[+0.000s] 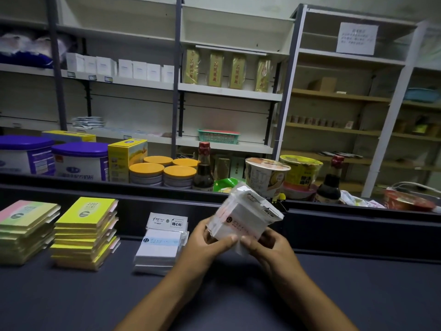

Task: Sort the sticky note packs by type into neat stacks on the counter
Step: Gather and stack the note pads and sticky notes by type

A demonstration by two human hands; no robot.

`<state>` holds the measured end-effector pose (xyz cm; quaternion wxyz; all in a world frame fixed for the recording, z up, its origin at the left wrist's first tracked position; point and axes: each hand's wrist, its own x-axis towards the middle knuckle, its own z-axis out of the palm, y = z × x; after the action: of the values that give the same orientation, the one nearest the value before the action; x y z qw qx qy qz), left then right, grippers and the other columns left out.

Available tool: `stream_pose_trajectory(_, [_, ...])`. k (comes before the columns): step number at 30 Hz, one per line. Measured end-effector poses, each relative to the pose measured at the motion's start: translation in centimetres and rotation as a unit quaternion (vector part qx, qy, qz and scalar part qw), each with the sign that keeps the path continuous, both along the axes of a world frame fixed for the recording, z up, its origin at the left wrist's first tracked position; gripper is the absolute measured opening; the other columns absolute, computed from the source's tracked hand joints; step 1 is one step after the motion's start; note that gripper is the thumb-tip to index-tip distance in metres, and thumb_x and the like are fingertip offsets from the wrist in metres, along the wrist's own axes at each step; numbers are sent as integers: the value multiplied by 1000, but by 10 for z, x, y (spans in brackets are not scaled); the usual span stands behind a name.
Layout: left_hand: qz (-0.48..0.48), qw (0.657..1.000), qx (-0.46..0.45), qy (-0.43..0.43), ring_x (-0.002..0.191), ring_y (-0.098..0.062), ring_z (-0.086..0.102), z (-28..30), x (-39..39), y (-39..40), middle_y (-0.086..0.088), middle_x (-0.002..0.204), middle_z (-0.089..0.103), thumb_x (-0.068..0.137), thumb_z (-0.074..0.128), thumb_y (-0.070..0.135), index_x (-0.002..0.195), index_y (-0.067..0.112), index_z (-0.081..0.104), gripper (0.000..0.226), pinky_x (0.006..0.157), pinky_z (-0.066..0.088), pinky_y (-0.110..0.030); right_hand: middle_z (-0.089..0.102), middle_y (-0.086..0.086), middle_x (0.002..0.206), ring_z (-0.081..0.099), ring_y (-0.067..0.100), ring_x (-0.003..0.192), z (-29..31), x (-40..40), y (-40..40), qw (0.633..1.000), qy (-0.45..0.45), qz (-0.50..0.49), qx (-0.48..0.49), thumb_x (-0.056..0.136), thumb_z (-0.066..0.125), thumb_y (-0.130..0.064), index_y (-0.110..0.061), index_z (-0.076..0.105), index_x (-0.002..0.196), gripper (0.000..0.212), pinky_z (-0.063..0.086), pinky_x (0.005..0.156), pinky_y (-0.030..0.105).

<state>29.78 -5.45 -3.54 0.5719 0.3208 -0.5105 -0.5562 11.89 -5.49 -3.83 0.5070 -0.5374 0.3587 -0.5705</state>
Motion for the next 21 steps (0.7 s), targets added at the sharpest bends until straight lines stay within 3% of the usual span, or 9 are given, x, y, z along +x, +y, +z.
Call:
stream_pose_trajectory(3, [34, 999, -20, -14, 110, -24, 68, -2, 0, -3, -12, 112, 73, 70, 84, 4, 126, 4, 56, 62, 91, 55, -30, 74, 13, 113, 71, 27, 108, 2, 0, -2, 1000, -20, 6, 22, 60, 88, -15, -7, 59, 123, 70, 59, 84, 32])
stream_pose_trajectory(6, [63, 996, -50, -29, 107, -15, 68, -2, 5, -7, -6, 113, 73, 66, 80, 9, 123, 10, 59, 61, 83, 54, -21, 71, 9, 118, 70, 22, 108, 12, -13, -2, 997, 34, -61, -13, 58, 87, -14, -16, 55, 129, 77, 58, 90, 40])
stream_pose_trajectory(10, [55, 993, -75, -75, 106, -11, 69, -5, 8, -10, 2, 110, 75, 67, 75, 11, 121, 15, 58, 57, 81, 53, -18, 73, -2, 115, 69, 13, 108, 16, -26, 3, 987, 135, -57, -61, 62, 87, -10, -21, 60, 126, 70, 57, 83, 26])
stream_pose_trajectory(15, [56, 977, -113, -171, 109, -12, 68, -3, 9, -8, 5, 114, 73, 71, 72, 15, 130, 18, 56, 61, 91, 54, -25, 75, -10, 109, 71, 7, 100, 11, -20, 4, 977, 196, -51, -69, 72, 82, 5, -24, 61, 122, 61, 55, 75, 19])
stream_pose_trajectory(18, [85, 954, -131, -257, 119, -9, 61, -3, 7, -6, 6, 130, 64, 78, 72, 19, 145, 22, 45, 72, 103, 49, -33, 75, -9, 108, 70, 6, 102, 8, -23, 2, 966, 234, -81, -70, 71, 84, 3, -24, 61, 123, 63, 56, 81, 20])
stream_pose_trajectory(21, [65, 933, -137, -327, 125, -13, 55, -16, 0, -6, 1, 136, 57, 88, 63, 6, 143, 22, 42, 61, 108, 43, -34, 72, -11, 113, 67, 4, 105, -1, -21, 2, 948, 304, -80, -52, 73, 83, 0, -30, 54, 131, 71, 54, 92, 22])
